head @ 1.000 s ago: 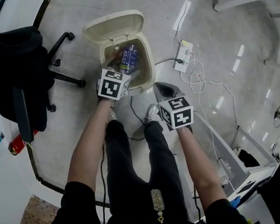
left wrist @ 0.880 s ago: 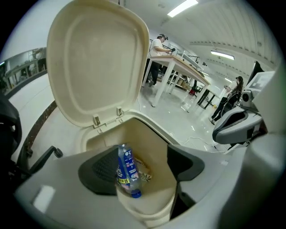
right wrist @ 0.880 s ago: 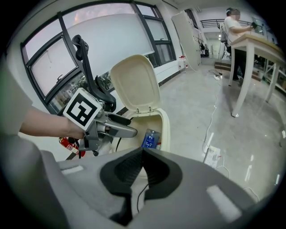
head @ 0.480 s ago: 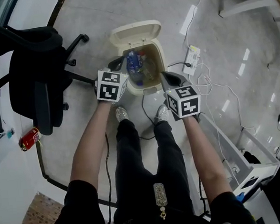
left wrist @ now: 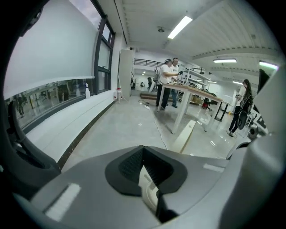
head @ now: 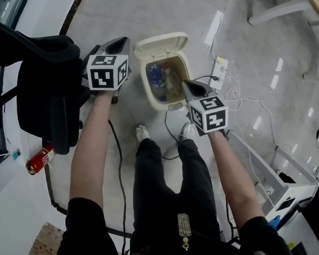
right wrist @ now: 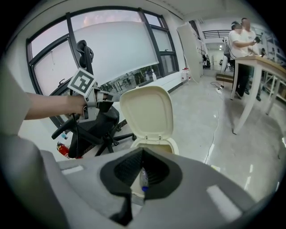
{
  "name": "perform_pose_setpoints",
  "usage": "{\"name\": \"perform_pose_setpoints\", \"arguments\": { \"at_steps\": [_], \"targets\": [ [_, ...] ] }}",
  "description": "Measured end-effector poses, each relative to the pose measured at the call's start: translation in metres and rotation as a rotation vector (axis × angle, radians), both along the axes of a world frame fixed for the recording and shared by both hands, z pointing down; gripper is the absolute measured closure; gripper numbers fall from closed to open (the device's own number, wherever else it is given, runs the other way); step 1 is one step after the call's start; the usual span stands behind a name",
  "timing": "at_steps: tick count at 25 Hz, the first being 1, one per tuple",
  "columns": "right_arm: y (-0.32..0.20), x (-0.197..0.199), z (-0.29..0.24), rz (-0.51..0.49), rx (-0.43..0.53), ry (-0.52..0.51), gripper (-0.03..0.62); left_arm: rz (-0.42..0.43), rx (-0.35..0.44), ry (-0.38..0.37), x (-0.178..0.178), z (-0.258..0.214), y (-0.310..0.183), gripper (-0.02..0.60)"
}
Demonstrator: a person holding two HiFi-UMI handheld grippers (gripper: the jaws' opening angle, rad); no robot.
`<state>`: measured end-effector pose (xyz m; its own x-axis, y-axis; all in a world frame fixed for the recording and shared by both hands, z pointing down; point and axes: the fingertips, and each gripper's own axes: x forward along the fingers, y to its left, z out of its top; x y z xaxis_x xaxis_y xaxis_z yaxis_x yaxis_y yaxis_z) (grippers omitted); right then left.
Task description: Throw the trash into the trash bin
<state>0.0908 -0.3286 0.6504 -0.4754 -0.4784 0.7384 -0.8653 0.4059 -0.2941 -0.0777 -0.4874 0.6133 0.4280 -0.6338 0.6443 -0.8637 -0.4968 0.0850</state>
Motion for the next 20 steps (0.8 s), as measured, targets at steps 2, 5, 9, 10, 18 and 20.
{"name": "perform_pose_setpoints", "arguments": {
  "at_steps": [2, 5, 9, 10, 18, 20],
  "targets": [
    [0.003, 0.004, 0.0, 0.009, -0.006, 0.004, 0.591, 0.036, 0.002, 0.019, 0.013, -0.011, -0.007, 0.575],
    [0.005, 0.008, 0.0, 0.023, -0.009, 0.005, 0.591, 0.09, -0.014, 0.049, 0.033, -0.021, -0.006, 0.575],
    [0.008, 0.014, -0.003, 0.035, -0.003, 0.007, 0.591, 0.154, -0.043, 0.079, 0.047, -0.026, 0.006, 0.575],
    [0.009, 0.016, -0.004, 0.041, -0.002, 0.007, 0.592, 0.173, -0.053, 0.088, 0.05, -0.027, 0.012, 0.575],
    [0.01, 0.032, -0.016, 0.093, 0.033, 0.011, 0.592, 0.285, -0.164, 0.061, 0.066, -0.005, 0.094, 0.575],
    [0.008, 0.035, -0.019, 0.108, 0.051, 0.017, 0.591, 0.281, -0.197, 0.061, 0.066, 0.006, 0.113, 0.575]
  ]
}}
